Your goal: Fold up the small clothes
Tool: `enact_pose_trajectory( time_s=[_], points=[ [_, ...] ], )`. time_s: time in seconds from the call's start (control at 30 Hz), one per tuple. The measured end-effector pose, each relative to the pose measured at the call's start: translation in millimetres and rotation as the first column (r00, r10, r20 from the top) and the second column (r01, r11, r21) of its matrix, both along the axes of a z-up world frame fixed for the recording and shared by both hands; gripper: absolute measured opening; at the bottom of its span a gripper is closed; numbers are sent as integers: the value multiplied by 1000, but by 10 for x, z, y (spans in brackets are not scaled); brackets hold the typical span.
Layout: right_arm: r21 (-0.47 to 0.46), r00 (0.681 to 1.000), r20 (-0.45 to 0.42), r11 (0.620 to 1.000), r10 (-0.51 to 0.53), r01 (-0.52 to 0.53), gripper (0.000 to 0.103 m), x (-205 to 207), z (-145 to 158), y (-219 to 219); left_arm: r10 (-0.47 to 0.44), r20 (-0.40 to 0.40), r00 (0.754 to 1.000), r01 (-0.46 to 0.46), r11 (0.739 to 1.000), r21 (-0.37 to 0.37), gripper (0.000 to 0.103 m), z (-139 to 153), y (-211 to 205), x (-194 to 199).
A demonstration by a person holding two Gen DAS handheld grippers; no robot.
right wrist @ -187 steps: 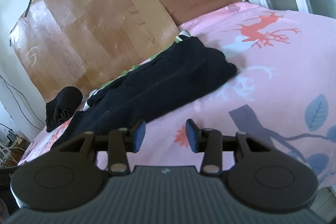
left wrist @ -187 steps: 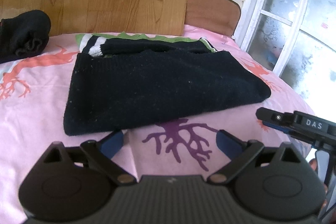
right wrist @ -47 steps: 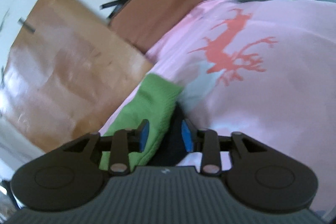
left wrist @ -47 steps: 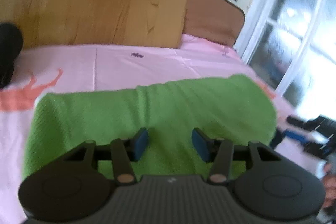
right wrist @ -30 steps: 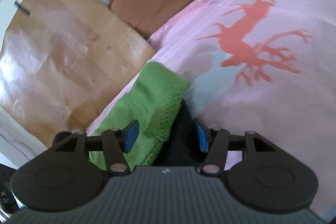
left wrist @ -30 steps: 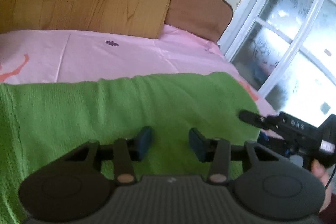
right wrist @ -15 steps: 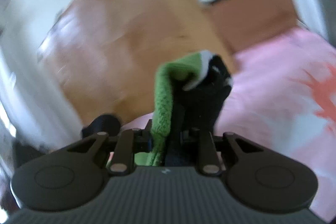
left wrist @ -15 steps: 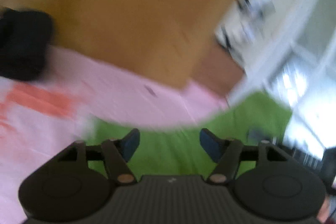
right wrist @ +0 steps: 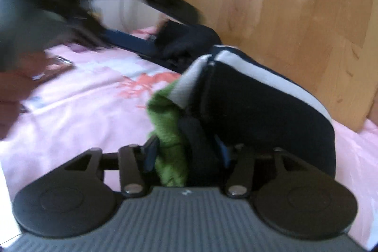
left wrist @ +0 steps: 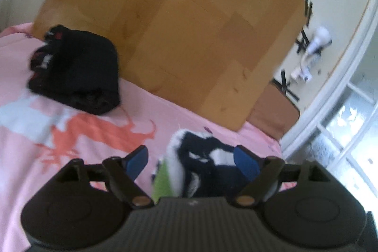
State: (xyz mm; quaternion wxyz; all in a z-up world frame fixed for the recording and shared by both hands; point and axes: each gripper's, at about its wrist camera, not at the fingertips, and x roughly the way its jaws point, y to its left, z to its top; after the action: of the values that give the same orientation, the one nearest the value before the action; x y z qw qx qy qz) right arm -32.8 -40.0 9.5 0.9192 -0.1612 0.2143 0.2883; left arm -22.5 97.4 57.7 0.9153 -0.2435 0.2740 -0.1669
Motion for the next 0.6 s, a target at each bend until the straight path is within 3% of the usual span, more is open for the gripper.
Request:
enact_pose_trajectory(
  time_s=[0.17,0.23,0.33,0.4,0.53,0.6],
  points=[
    [147,999,20,989,30,-32,53,-309,276,-402,-22,-62,998,27,997,68,82,-122,-280,200],
    [209,999,51,978,-7,-4,52,-365,409,-598,-13,-85,996,19,997,79,82,-167,-295,257],
    [318,992,46,943,-118,97,46,-220,604,-878,-9,-117,993,13,999,32,82,-222,-181,306],
    [367,980,12,913,-198,180,36,-35,678,-1039,-12,-130,991,13,1000,4,82,-232,-133,346],
    [448,956,-127,844,-266,295,35,428,667,-1159,-21,-189,982,23,1000,11,85,-337,-178,538],
    [417,943,-184,847,-276,329,36,655,537,-1110,-25,-246,969,29,999,15,86,-466,-203,672]
  ],
)
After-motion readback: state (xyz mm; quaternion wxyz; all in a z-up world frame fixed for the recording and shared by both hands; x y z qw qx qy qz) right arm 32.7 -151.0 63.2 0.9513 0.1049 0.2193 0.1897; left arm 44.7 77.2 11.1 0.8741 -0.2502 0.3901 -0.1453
